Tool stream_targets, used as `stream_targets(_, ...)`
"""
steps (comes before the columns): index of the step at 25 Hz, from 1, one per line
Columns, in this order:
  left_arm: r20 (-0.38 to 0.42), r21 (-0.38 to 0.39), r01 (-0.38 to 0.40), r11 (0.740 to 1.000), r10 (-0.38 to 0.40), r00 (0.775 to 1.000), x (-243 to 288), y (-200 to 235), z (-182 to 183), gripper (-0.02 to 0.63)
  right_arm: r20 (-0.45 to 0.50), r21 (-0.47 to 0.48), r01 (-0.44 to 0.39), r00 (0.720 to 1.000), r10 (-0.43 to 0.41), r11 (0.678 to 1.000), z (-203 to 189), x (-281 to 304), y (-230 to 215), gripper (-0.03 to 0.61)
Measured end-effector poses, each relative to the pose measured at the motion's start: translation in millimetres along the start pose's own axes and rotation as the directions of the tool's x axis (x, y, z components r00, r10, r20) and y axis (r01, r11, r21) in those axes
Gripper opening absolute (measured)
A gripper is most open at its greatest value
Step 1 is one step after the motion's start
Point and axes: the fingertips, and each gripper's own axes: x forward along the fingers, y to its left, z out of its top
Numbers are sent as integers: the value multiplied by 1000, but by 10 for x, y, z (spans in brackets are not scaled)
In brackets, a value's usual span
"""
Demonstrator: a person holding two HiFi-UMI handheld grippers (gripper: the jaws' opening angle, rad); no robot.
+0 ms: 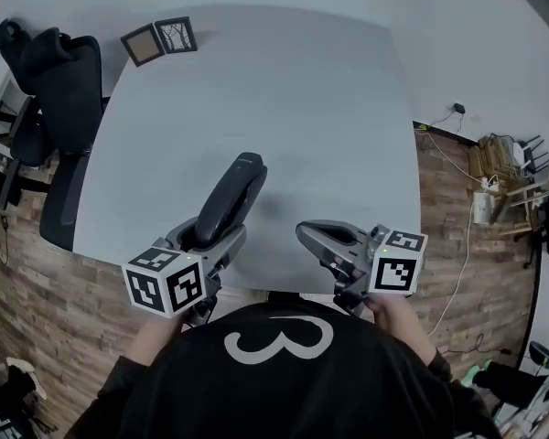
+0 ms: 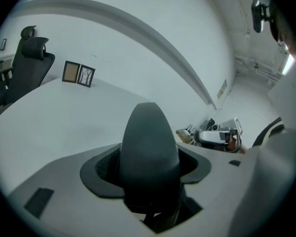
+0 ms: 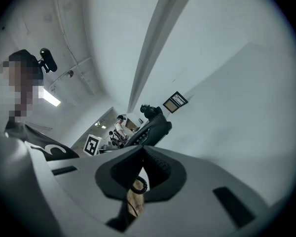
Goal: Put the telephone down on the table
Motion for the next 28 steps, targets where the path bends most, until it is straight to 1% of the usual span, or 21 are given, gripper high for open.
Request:
stream_targets(5,-16,-21,-46,999,46,999,317,148,7,291,-4,32,23,1000,-23,999,61,-61,-252,5)
stream_targets(8,-23,-16,-71,997,71,997,462,217,-8,291,-8,47,38,999,-37,998,72,-95,-359,5)
stream_targets(12,-19,-17,-81,997,80,997,577,291,-47,291,-5,59,50,999,-50,997,38,-118,-413,5)
stream_targets(15,-9,-5,-103,995,103,995,672,357,-59,291,-4,70,61,998,-61,996,6,-145,-464,5)
stream_targets(23,-14,14,-150,989,150,989,961,544,-97,291,-8,99,90,996,-90,991,-53,-231,-604,5)
stream_targets(28,-11,59,-181,982,182,983,1175,613,-56,291,-6,118,104,995,-104,988,-38,-284,-729,5)
